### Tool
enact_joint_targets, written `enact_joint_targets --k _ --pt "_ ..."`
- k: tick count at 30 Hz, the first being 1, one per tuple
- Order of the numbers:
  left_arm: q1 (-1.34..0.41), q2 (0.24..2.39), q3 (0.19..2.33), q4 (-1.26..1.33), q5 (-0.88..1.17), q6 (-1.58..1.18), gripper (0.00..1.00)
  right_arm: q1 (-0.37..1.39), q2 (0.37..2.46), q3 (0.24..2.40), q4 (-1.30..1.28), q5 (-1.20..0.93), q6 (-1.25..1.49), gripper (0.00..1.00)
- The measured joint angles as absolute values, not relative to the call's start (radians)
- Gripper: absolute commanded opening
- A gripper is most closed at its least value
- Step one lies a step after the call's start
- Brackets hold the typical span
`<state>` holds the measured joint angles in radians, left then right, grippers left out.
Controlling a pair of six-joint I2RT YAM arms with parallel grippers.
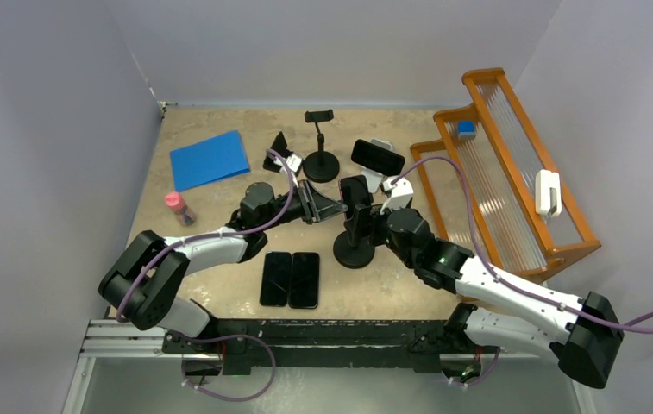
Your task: Remove the phone from the phone stand
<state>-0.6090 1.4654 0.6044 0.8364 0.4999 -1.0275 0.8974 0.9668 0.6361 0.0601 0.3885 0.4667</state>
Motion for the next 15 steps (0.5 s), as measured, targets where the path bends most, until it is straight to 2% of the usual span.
enact_joint_targets --k 10,15 --pt "-0.609 1.465 0.618 0.813 0.495 -1.028 0.0 0.902 1.061 0.674 0.094 0.463 0.437 0.99" --pt "-0.61 1.465 0.623 0.804 0.496 -1.028 0.0 0.902 1.105 0.682 0.13 0.482 0.424 0.9"
